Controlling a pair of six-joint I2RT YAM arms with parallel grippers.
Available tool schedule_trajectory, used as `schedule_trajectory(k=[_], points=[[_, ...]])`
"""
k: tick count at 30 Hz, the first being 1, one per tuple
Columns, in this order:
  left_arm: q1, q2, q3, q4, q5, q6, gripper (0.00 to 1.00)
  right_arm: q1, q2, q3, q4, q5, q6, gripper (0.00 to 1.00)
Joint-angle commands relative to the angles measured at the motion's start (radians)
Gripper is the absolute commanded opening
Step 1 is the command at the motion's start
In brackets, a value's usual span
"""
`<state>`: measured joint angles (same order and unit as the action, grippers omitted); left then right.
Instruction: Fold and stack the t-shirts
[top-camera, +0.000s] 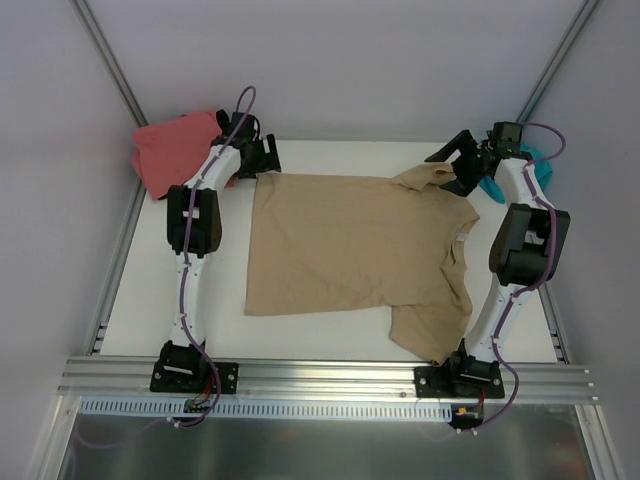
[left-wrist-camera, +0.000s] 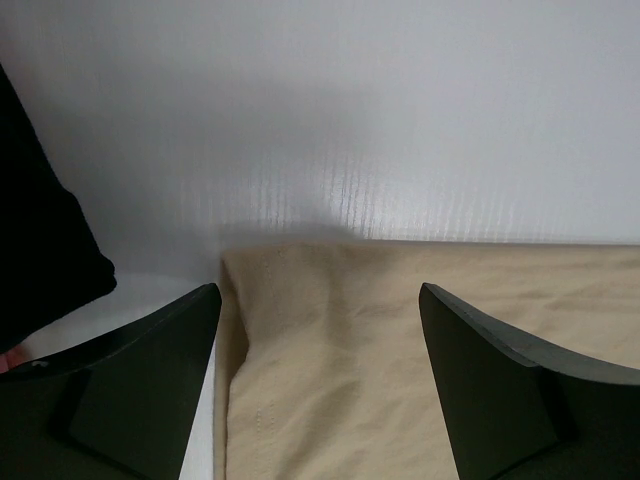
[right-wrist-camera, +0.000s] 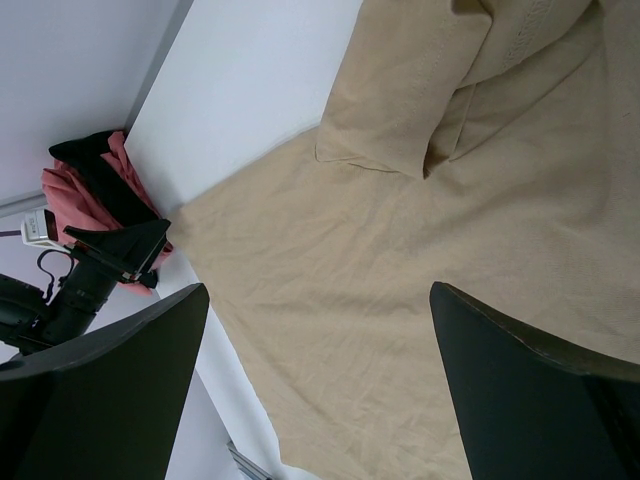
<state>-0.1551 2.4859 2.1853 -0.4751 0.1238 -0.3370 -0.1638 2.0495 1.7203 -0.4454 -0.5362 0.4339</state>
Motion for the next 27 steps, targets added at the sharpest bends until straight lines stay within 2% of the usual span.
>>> schedule_trajectory(k=[1, 27], points=[[0.012, -0.087, 0.002, 0.009, 0.005, 0.021, 0.82, 0.001, -0.02, 0.012, 0.02, -0.019, 0.005, 0.99], [0.032, -0.005, -0.007, -0.034, -0.023, 0.038, 0.82, 0.0, 0.009, 0.065, -0.001, -0.018, 0.006, 0.99]])
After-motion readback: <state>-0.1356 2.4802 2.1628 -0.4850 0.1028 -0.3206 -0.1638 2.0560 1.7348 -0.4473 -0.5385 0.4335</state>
